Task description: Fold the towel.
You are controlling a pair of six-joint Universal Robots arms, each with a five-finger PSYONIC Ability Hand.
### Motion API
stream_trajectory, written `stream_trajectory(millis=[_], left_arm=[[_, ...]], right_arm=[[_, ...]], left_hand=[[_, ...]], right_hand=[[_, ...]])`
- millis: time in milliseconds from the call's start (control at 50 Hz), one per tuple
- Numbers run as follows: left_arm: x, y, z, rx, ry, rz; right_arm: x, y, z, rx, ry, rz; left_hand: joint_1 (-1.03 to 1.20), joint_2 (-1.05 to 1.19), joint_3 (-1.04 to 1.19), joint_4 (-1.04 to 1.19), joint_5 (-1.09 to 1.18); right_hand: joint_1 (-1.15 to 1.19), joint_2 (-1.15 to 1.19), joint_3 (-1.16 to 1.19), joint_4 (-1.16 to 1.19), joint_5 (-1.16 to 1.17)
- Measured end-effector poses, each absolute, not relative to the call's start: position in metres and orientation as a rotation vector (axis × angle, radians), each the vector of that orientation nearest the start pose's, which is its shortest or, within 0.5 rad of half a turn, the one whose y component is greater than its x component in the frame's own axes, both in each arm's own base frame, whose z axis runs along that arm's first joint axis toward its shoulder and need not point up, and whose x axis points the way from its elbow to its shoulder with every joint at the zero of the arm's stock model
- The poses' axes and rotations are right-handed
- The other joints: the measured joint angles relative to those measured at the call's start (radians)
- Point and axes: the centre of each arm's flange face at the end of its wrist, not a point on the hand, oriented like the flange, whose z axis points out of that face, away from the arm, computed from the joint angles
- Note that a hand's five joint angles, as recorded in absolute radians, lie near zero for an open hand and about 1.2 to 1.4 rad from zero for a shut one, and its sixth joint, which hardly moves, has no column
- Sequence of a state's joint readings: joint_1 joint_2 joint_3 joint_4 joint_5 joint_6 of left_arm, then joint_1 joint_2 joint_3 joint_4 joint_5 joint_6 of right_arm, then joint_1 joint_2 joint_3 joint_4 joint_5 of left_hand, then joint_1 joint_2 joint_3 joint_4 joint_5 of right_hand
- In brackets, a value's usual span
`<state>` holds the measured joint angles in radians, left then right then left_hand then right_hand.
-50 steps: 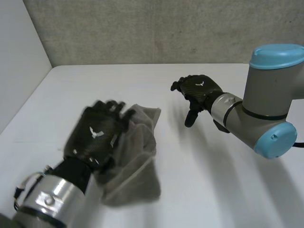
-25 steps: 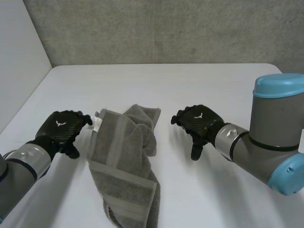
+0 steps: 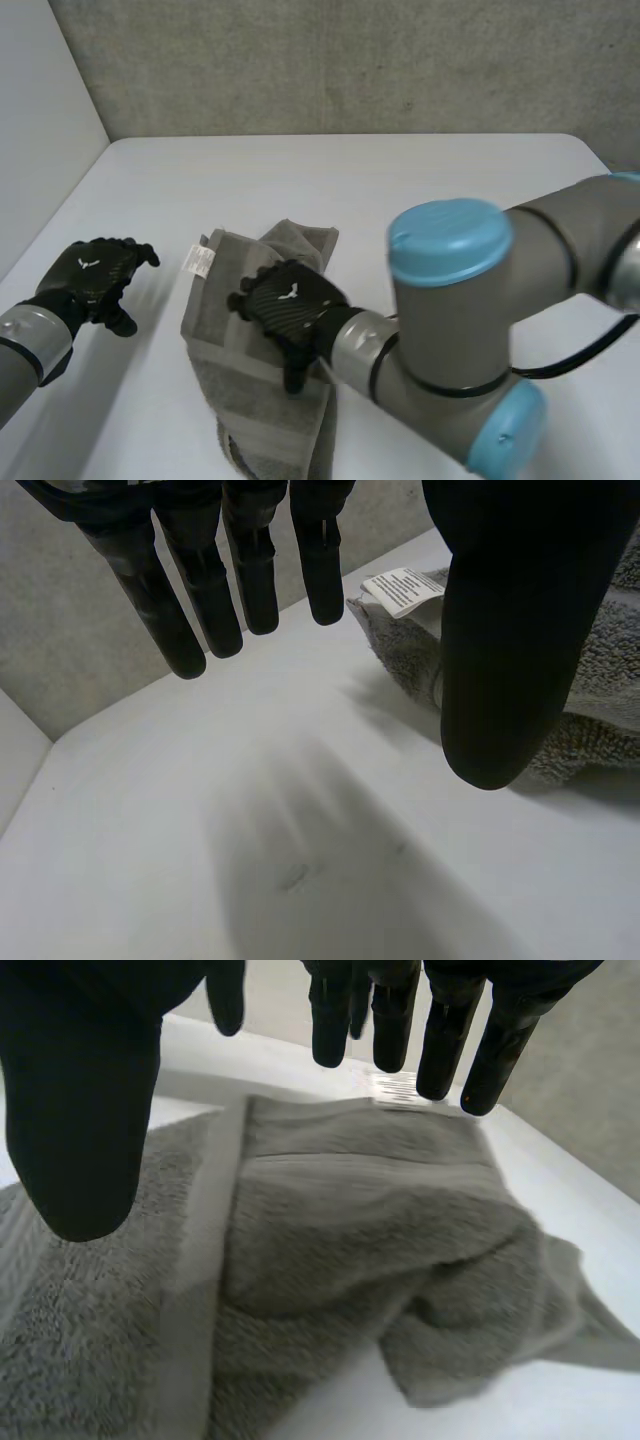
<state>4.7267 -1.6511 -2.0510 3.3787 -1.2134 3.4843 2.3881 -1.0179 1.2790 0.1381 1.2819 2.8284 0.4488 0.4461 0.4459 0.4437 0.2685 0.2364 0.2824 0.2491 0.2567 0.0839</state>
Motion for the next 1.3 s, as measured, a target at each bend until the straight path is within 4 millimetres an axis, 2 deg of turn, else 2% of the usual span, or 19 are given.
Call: stream_trajectory(millis=[140,300,440,500,520,540,620,720,760,800,840,880,960,1080,1140,1240,1300], left_arm=[[-0.16,-0.253,0.176,0.729,2.494,-1.924],[-0.161,-0.252,0.181,0.725,2.475,-1.953],[-0.161,-0.251,0.181,0.727,2.475,-1.954],[-0.162,-0.251,0.181,0.729,2.477,-1.953],[-0.162,-0.251,0.181,0.73,2.478,-1.953],[-0.162,-0.251,0.181,0.731,2.479,-1.953],[-0.163,-0.25,0.181,0.732,2.481,-1.953],[-0.164,-0.249,0.182,0.739,2.478,-1.96],[-0.167,-0.246,0.184,0.753,2.472,-1.97],[-0.17,-0.244,0.185,0.769,2.468,-1.979],[-0.174,-0.241,0.187,0.796,2.464,-1.992],[-0.18,-0.237,0.188,0.825,2.462,-2.002],[-0.193,-0.226,0.189,0.905,2.465,-2.026],[-0.214,-0.207,0.187,1.031,2.48,-2.055],[-0.225,-0.199,0.185,1.101,2.479,-2.073],[-0.238,-0.197,0.179,1.175,2.454,-2.104],[-0.246,-0.202,0.174,1.201,2.424,-2.129]], right_arm=[[0.402,-0.146,0.171,-1.415,1.77,-1.322],[0.408,-0.146,0.152,-1.437,1.778,-1.277],[0.411,-0.144,0.142,-1.45,1.771,-1.269],[0.412,-0.144,0.137,-1.452,1.768,-1.271],[0.413,-0.145,0.137,-1.451,1.768,-1.273],[0.413,-0.145,0.138,-1.448,1.767,-1.277],[0.415,-0.148,0.144,-1.429,1.766,-1.306],[0.413,-0.161,0.182,-1.333,1.768,-1.453],[0.405,-0.175,0.212,-1.248,1.777,-1.573],[0.398,-0.185,0.227,-1.2,1.785,-1.637],[0.381,-0.206,0.25,-1.113,1.808,-1.746],[0.367,-0.223,0.265,-1.047,1.833,-1.822],[0.337,-0.255,0.281,-0.941,1.9,-1.925],[0.305,-0.288,0.275,-0.855,2.015,-1.96],[0.287,-0.306,0.258,-0.815,2.107,-1.937],[0.27,-0.318,0.239,-0.785,2.199,-1.894],[0.261,-0.322,0.229,-0.769,2.248,-1.865]], left_hand=[[0.0,0.0,0.0,0.0,0.0],[0.0,0.0,0.0,-0.001,-0.001],[-0.008,-0.008,-0.007,-0.007,-0.008],[-0.008,-0.009,-0.009,-0.01,-0.009],[-0.008,-0.009,-0.009,-0.01,-0.009],[-0.009,-0.009,-0.009,-0.01,-0.01],[-0.009,-0.011,-0.01,-0.01,-0.011],[-0.012,-0.013,-0.012,-0.012,-0.012],[-0.012,-0.013,-0.012,-0.012,-0.012],[-0.012,-0.013,-0.012,-0.012,-0.012],[-0.012,-0.014,-0.013,-0.013,-0.013],[-0.021,-0.021,-0.021,-0.021,-0.021],[-0.03,-0.031,-0.031,-0.03,-0.031],[-0.043,-0.045,-0.045,-0.044,-0.044],[-0.052,-0.053,-0.053,-0.052,-0.052],[-0.052,-0.054,-0.053,-0.053,-0.054],[-0.052,-0.054,-0.053,-0.053,-0.054]], right_hand=[[0.034,0.023,0.075,0.067,0.06],[0.095,0.081,0.139,0.129,0.118],[0.225,0.253,0.287,0.28,0.253],[0.474,0.561,0.589,0.58,0.548],[0.474,0.561,0.589,0.58,0.548],[0.668,0.801,0.829,0.819,0.781],[0.705,0.888,0.923,0.922,0.867],[0.705,0.888,0.926,0.93,0.871],[0.705,0.888,0.93,0.93,0.873],[0.705,0.888,0.93,0.93,0.874],[0.705,0.888,0.93,0.93,0.878],[0.705,0.888,0.93,0.93,0.878],[0.705,0.888,0.93,0.932,0.883],[0.705,0.888,0.93,0.934,0.885],[0.705,0.888,0.93,0.934,0.885],[0.705,0.888,0.93,0.934,0.885],[0.705,0.888,0.93,0.934,0.885]])
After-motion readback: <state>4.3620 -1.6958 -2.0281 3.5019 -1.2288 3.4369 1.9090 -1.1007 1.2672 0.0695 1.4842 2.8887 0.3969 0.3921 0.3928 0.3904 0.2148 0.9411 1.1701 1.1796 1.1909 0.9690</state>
